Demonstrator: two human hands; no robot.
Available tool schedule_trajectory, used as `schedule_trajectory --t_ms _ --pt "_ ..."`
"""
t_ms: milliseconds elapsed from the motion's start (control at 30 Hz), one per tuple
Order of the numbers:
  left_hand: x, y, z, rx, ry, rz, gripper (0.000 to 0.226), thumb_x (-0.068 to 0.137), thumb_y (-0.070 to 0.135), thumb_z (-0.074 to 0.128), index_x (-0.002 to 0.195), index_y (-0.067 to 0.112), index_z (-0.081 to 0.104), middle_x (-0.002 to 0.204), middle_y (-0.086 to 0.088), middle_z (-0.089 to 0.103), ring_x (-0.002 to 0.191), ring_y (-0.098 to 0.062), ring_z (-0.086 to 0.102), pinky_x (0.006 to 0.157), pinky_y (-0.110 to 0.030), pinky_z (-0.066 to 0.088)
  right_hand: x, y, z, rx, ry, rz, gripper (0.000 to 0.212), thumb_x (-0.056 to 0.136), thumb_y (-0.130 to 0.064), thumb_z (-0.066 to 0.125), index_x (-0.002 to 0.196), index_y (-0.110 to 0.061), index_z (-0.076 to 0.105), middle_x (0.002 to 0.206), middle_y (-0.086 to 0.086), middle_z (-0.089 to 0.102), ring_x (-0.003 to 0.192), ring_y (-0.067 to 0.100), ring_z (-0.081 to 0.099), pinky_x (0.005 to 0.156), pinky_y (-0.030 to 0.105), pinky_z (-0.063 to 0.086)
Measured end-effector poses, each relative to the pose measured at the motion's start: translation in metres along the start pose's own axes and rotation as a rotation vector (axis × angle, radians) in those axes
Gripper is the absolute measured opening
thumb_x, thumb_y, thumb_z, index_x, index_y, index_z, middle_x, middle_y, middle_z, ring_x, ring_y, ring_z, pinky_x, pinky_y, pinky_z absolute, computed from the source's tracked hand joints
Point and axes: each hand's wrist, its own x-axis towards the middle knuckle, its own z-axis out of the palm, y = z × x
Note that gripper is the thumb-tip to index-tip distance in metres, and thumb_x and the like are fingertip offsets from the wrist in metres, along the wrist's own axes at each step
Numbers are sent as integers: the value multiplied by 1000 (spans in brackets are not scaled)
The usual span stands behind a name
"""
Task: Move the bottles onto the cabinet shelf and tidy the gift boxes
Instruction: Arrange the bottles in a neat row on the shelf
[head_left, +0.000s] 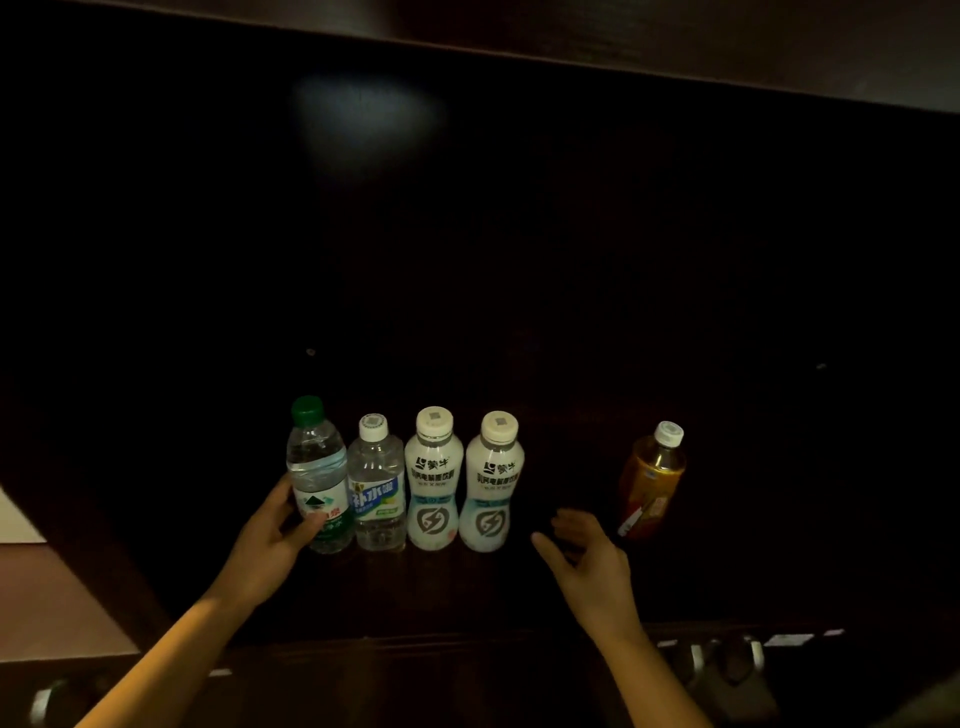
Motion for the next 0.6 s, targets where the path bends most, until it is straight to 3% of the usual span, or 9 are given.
schedule_trajectory --t_ms 67,167,267,333,400,467,600 --pt "-1 1 1 4 -1 8 62 93 5 61 148 24 39 143 8 47 131 -10 41 106 -33 35 -6 21 -27 -85 48 30 25 81 -48 74 96 -30 68 88 -15 71 86 -1 67 72 18 51" --pt "-3 4 2 -9 -11 16 61 93 1 59 147 21 39 147 1 46 135 -17 40 110 -41 35 -7 46 -66 -165 162 122 24 82 -49 71 81 -27 62 76 -9 67 78 9 68 62 24 48" --pt "-6 9 4 -54 -1 2 57 94 0 57 145 21 42 145 -3 50 134 -21 44 109 -44 37 5 56 -89 -136 324 145 42 76 -41 80 104 -21 57 101 -3 64 96 20 66 69 23 48" --pt "-8 13 7 -72 5 -9 57 95 1 56 146 22 41 145 -2 50 133 -20 44 108 -43 37 20 55 -100 -71 284 154 79 73 -39 84 138 -16 45 135 2 54 122 23 56 92 36 50" --pt "-9 16 7 -78 -2 -4 57 95 0 55 147 20 41 146 -3 49 135 -22 43 110 -46 36 34 50 -108 0 183 146 102 73 -41 83 154 -22 24 154 1 40 138 24 42 109 48 41" --pt "-10 19 8 -82 -7 -3 55 95 -1 54 145 19 42 145 -4 50 135 -23 44 111 -47 35 46 44 -111 59 83 97 101 75 -41 82 155 -30 20 154 -1 41 139 23 40 112 54 37" --pt "-11 20 8 -87 -6 -18 54 96 0 54 145 19 43 144 -4 51 134 -23 45 110 -47 36 59 42 -105 110 6 30 79 79 -34 78 146 -32 37 137 -6 56 128 19 52 102 43 44"
